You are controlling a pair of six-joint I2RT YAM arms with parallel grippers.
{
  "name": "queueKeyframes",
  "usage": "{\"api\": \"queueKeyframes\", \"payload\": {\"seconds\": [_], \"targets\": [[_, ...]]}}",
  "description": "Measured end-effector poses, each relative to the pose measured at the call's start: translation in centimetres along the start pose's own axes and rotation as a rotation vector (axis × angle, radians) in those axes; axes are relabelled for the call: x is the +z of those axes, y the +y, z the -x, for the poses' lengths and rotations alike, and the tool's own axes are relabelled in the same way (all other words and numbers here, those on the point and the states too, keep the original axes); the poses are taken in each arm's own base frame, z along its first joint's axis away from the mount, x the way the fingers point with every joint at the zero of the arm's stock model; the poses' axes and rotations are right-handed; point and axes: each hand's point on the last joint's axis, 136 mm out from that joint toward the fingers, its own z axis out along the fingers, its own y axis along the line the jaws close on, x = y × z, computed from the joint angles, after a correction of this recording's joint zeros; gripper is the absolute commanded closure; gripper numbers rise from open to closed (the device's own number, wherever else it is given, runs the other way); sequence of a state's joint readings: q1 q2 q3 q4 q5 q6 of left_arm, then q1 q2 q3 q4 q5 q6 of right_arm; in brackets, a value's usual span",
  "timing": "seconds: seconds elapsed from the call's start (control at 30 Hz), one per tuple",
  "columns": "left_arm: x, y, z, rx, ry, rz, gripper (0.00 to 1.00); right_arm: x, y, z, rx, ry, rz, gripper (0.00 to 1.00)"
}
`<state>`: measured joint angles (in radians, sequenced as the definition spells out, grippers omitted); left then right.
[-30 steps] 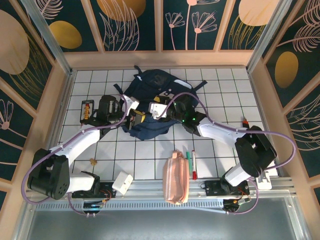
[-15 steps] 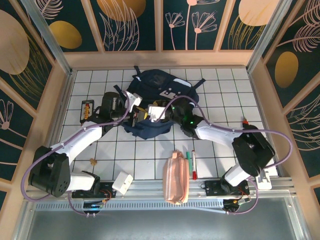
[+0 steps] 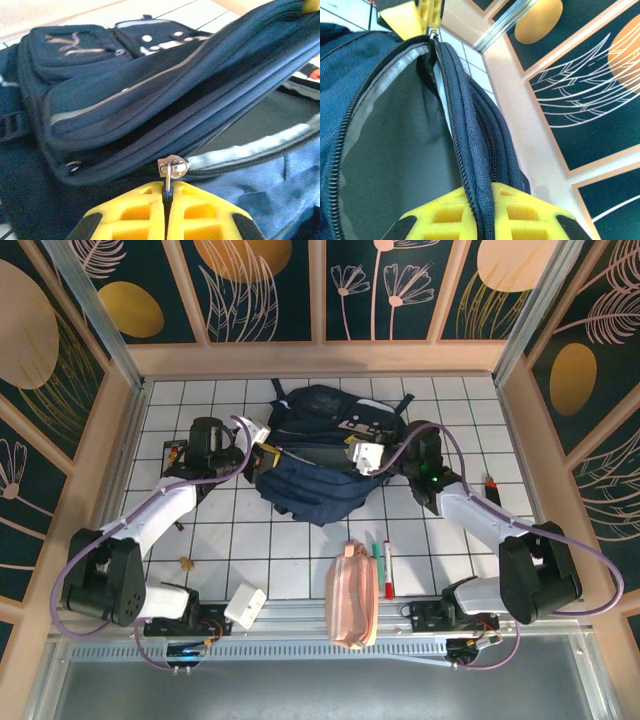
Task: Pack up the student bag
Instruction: Unzip the student bag at the top-center of the table.
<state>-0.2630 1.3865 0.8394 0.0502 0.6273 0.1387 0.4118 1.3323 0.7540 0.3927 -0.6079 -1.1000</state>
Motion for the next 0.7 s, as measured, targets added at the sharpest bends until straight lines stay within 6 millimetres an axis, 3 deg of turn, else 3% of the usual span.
{"api": "queueKeyframes", "payload": {"seconds": [0.07,0.2,0.4,0.5,0.63,0.7], "targets": [[0.4,0.4,-0.3,-0.022,0.003,-0.002,1.00,-0.1,0.1,-0.4,0.006,0.014,0.004,0.81],[0.1,0.5,0.8,-0.079,-0.034,0.010,1.00,0.8,0.8,0.2,-0.002,0.037,0.009,0.67],[-0.3,-1.5,1.9,-0.141,-0.063,-0.005,1.00,5.4,2.6,1.6,-0.014,0.120,0.001,0.50],[-0.1,-2.7,1.4,-0.178,-0.052,-0.028,1.00,7.3,3.0,2.0,0.012,0.187,-0.021,0.46],[-0.2,-3.3,0.9,-0.242,-0.056,-0.042,1.00,8.5,1.8,3.4,0.045,0.269,-0.083,0.46],[-0.3,-4.0,1.1,-0.258,-0.060,-0.068,1.00,9.0,1.1,4.4,0.042,0.290,-0.112,0.57]]}}
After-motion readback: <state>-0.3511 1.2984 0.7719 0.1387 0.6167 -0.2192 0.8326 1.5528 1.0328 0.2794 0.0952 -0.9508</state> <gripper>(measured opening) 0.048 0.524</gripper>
